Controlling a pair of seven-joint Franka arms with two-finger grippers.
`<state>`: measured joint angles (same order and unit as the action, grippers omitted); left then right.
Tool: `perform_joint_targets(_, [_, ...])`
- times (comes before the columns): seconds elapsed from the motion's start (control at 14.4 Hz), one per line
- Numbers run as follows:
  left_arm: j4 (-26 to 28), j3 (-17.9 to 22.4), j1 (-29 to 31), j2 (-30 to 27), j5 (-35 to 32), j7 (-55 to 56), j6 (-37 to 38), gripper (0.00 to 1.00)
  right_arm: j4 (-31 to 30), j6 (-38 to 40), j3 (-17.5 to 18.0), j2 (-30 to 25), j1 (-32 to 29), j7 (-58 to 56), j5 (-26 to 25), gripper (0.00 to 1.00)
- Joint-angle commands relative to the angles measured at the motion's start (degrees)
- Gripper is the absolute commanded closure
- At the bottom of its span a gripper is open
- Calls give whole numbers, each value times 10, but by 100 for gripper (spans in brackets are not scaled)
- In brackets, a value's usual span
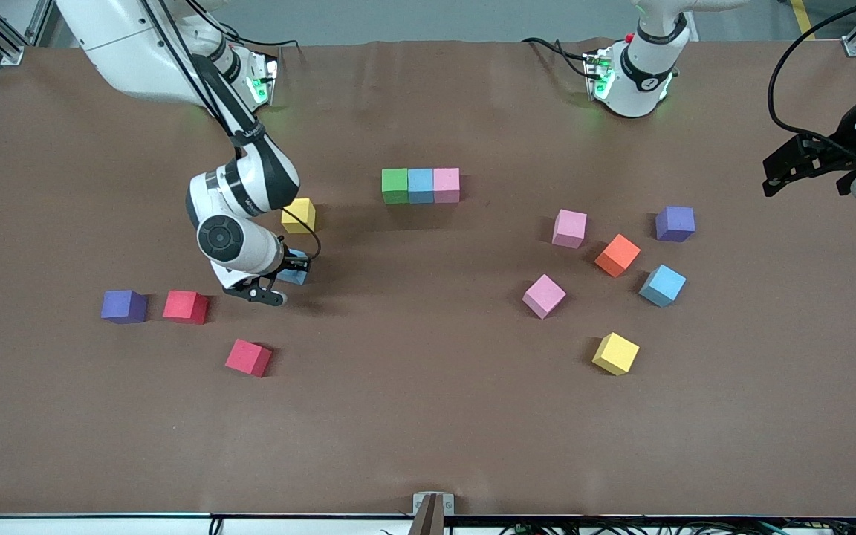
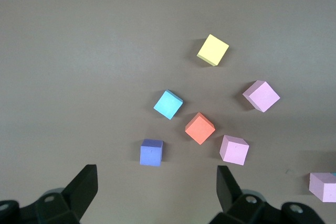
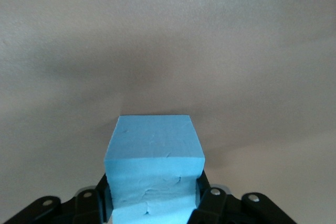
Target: Arrange 11 blocks into digit 3
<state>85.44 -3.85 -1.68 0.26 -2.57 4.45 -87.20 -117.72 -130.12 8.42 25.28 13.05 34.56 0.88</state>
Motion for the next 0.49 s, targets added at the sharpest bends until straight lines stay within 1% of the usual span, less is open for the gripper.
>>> perform_joint_targets(0.0, [5, 2, 1, -14, 7, 3, 3, 0, 36, 4, 3, 3, 13, 1, 3, 58])
perform_joint_targets(0.28, [6, 2, 1, -12, 5, 3, 3, 0, 80, 13, 3, 2, 53, -2, 3, 58])
perform_joint_targets(0.42, [6, 2, 2, -11, 4, 3, 2, 0, 100, 13, 3, 5, 95, -3, 3, 58])
